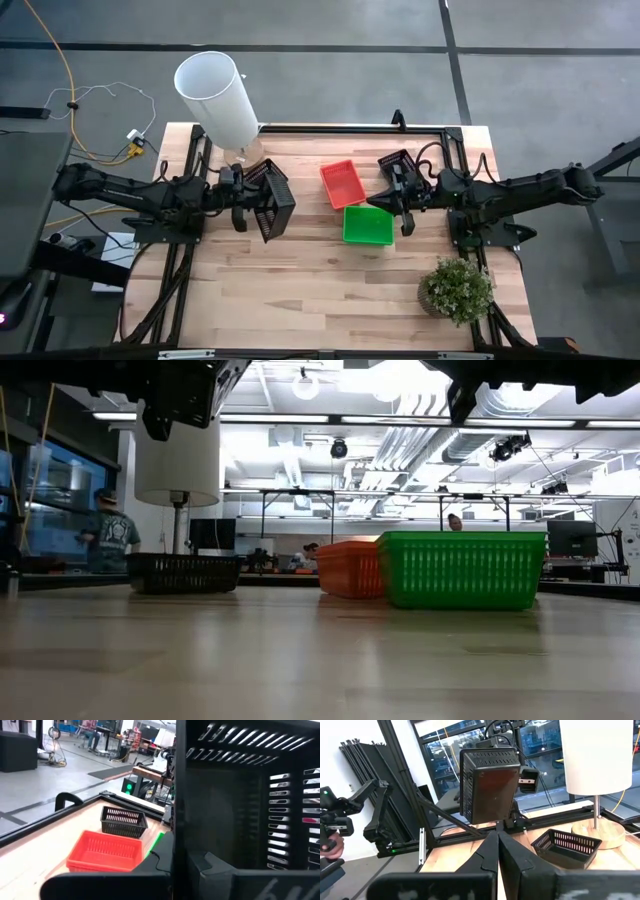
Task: Stack baskets by color
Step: Stack the bottom black bin on top of the top left black bin
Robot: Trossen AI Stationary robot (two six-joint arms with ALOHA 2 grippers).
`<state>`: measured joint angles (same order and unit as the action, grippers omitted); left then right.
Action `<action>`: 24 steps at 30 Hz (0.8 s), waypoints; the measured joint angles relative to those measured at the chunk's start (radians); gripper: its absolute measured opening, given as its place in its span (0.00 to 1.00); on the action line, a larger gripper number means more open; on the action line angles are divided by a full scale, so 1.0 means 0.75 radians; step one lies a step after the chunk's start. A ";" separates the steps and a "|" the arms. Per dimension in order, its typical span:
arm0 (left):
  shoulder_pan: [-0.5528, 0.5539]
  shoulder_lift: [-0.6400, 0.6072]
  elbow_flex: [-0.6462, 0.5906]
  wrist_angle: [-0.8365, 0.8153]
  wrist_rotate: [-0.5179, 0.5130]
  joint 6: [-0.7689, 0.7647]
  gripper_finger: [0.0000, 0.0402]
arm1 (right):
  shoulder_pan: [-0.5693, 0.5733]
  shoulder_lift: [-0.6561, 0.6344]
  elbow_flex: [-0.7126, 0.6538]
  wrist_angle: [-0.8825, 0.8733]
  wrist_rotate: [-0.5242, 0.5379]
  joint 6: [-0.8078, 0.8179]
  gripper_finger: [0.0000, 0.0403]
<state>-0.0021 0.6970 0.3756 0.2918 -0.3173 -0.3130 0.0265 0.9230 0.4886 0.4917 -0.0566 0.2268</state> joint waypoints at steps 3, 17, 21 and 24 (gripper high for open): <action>0.000 0.000 0.000 0.000 -0.001 -0.002 0.00 | 0.000 0.000 0.000 0.000 0.000 0.000 0.00; 0.313 0.116 0.502 -1.069 0.009 -0.019 0.00 | 0.000 0.000 0.000 -0.001 0.001 -0.001 0.00; 0.486 0.237 0.594 -1.290 0.110 0.008 0.00 | 0.000 0.000 0.000 -0.008 0.001 -0.001 0.00; 0.572 0.345 0.602 -1.371 0.141 0.050 0.00 | 0.000 0.000 0.000 -0.020 0.001 -0.001 0.00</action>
<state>0.4272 0.9560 0.8274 -0.7368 -0.2115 -0.2754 0.0265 0.9230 0.4889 0.4764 -0.0563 0.2260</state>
